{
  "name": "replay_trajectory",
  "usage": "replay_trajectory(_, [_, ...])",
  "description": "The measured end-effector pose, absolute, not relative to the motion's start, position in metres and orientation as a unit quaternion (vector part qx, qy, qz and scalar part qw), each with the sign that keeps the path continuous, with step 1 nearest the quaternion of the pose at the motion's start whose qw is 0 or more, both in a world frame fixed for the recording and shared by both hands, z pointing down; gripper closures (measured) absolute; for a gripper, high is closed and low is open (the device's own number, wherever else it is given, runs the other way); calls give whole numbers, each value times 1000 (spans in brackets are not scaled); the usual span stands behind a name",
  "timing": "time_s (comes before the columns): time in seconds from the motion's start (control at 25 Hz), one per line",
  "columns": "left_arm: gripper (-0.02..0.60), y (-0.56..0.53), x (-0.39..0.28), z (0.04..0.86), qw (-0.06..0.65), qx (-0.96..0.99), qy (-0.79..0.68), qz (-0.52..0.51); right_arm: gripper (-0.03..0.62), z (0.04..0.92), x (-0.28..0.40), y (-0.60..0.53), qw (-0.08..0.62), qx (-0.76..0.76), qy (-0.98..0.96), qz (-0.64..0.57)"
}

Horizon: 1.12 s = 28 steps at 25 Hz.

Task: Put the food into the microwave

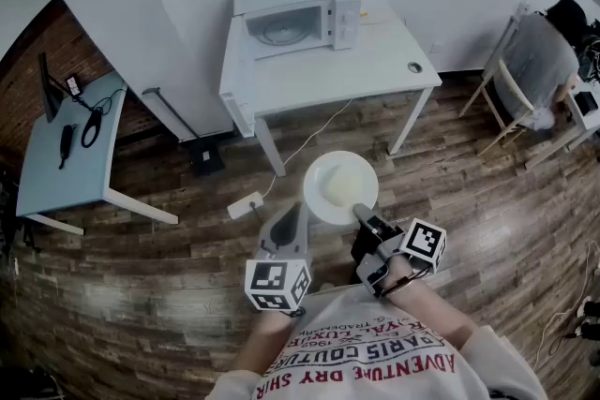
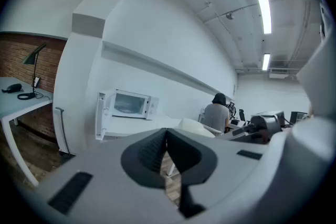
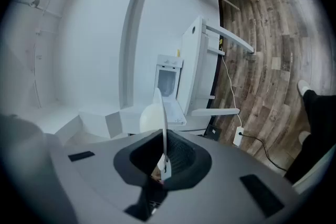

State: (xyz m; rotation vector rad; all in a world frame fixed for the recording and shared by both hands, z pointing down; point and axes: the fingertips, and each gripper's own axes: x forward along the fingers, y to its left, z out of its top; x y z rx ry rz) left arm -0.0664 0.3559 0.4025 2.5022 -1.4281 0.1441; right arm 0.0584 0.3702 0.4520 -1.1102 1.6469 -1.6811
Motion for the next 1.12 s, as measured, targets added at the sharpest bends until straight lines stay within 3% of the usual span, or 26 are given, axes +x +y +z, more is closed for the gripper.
replay_trajectory(1.12, [577, 302, -64, 391, 72, 861, -502, 41, 576, 461, 65, 317, 244, -422, 595, -639])
